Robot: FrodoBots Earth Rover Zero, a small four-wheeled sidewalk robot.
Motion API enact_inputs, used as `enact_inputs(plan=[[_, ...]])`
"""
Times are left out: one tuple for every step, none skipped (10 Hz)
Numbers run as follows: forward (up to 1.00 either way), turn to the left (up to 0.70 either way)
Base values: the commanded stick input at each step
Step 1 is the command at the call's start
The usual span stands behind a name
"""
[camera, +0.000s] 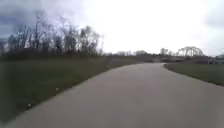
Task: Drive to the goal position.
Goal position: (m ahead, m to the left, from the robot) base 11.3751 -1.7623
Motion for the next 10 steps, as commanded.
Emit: enact_inputs(plan=[[1.0, -0.37], [1.0, -0.4], [1.0, -0.39], [1.0, -0.22], [1.0, 0.0], [1.0, 0.0], [1.0, 0.0], [1.0, 0.0], [1.0, 0.0], [1.0, 0.0]])
